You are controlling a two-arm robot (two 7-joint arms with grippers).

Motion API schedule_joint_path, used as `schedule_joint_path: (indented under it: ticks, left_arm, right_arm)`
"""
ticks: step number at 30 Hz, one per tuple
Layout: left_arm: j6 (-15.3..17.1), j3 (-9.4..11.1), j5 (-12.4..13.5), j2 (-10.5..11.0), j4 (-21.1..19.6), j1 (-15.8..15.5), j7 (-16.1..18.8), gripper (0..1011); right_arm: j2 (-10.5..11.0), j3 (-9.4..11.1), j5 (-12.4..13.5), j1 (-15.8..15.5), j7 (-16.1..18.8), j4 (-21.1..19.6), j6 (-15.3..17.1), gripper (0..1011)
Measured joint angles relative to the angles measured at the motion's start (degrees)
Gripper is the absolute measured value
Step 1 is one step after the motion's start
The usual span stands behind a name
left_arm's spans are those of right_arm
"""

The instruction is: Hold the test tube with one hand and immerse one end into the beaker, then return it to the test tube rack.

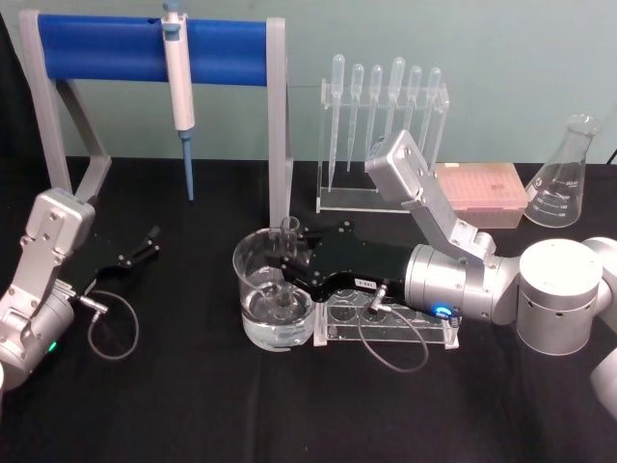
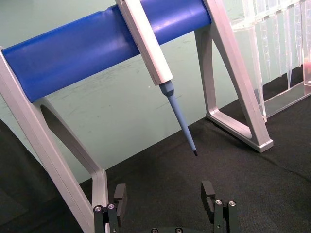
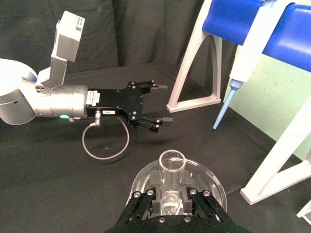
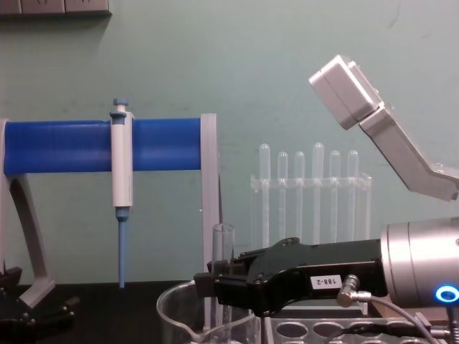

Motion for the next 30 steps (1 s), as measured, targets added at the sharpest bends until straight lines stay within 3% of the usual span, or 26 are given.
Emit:
schedule_joint_path:
  ticks: [10, 30]
  left_arm:
    - [0.0, 0.0, 0.0, 0.0, 0.0, 0.0, 0.0, 1000]
    - [0.0, 0.0, 0.0, 0.0, 0.0, 0.0, 0.0, 1000]
  right_arm:
    - [0.7, 0.09, 0.13, 0.34, 0.38, -2.8, 0.46, 236]
    - [4.65, 3.49, 3.49, 0.93, -1.27, -12.76, 3.57, 236]
